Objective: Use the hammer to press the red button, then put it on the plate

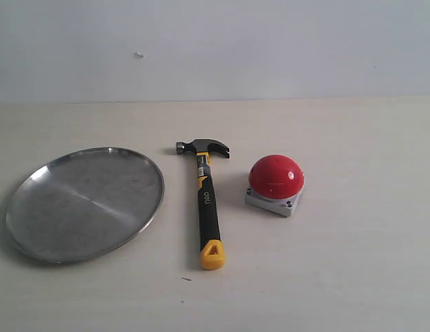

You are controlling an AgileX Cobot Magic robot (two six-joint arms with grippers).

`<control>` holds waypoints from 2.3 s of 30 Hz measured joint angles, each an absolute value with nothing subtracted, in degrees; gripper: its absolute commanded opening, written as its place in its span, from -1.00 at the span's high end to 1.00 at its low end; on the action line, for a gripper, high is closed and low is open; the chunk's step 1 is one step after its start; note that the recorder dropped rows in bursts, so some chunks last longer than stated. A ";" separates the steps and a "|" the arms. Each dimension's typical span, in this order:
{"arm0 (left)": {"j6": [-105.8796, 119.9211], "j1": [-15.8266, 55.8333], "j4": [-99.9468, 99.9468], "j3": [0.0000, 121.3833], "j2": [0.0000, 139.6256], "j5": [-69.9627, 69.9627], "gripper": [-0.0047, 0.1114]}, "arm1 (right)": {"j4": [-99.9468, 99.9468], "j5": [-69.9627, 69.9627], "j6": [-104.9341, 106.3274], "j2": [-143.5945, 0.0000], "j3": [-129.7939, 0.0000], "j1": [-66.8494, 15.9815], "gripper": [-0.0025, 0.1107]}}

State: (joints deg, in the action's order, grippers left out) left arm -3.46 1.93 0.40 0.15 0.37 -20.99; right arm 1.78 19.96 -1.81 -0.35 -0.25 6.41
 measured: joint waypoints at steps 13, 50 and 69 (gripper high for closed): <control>-3.46 1.93 0.40 0.15 0.37 -20.99 0.92 | 1.78 19.96 -1.81 -0.35 -0.25 6.41 0.96; -3.46 1.93 0.40 0.15 0.37 -20.99 0.92 | 0.56 17.55 -1.48 -0.35 -0.25 6.41 0.96; -3.46 1.93 0.40 0.15 0.37 -20.99 0.92 | 8.32 -6.83 -11.65 -0.35 -0.25 6.41 0.96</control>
